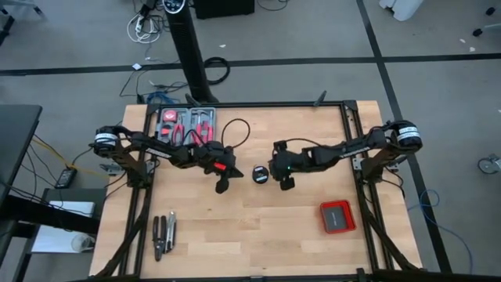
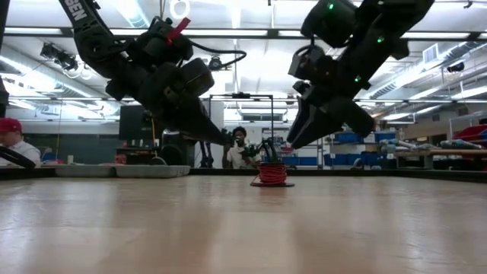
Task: Coil cords
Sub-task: Uncoil the red wire from the spool
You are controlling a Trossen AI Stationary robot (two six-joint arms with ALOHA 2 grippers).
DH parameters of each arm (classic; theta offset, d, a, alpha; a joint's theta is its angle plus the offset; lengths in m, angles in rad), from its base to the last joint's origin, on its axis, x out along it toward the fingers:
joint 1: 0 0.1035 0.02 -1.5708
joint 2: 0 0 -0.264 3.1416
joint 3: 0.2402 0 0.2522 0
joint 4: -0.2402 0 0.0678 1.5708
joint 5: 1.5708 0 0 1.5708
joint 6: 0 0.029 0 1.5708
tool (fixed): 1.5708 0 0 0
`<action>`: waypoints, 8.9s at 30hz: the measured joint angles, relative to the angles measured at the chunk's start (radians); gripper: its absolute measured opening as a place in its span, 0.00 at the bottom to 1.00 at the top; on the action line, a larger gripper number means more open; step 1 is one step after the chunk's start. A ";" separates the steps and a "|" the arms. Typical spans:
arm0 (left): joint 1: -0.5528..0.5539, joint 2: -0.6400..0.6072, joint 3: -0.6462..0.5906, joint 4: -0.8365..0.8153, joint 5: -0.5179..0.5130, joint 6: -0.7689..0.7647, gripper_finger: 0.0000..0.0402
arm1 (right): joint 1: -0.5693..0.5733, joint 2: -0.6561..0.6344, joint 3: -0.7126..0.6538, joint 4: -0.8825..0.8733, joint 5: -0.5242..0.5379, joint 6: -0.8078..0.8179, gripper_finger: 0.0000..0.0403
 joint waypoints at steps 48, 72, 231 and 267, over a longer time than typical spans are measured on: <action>-0.183 0.000 0.000 0.067 -0.388 0.280 0.00 | -0.027 -0.026 -0.066 0.030 -0.263 0.791 0.28; -0.185 0.092 0.000 0.084 -0.388 0.266 0.00 | -0.293 -0.016 -0.156 0.210 -0.689 1.034 0.28; -0.128 -0.196 0.075 -0.070 -0.350 0.039 0.21 | -0.033 -0.161 -0.137 0.533 -0.367 0.498 0.00; -0.109 -0.196 0.082 -0.036 -0.357 0.104 0.01 | -0.015 -0.157 -0.137 0.556 -0.334 0.430 0.04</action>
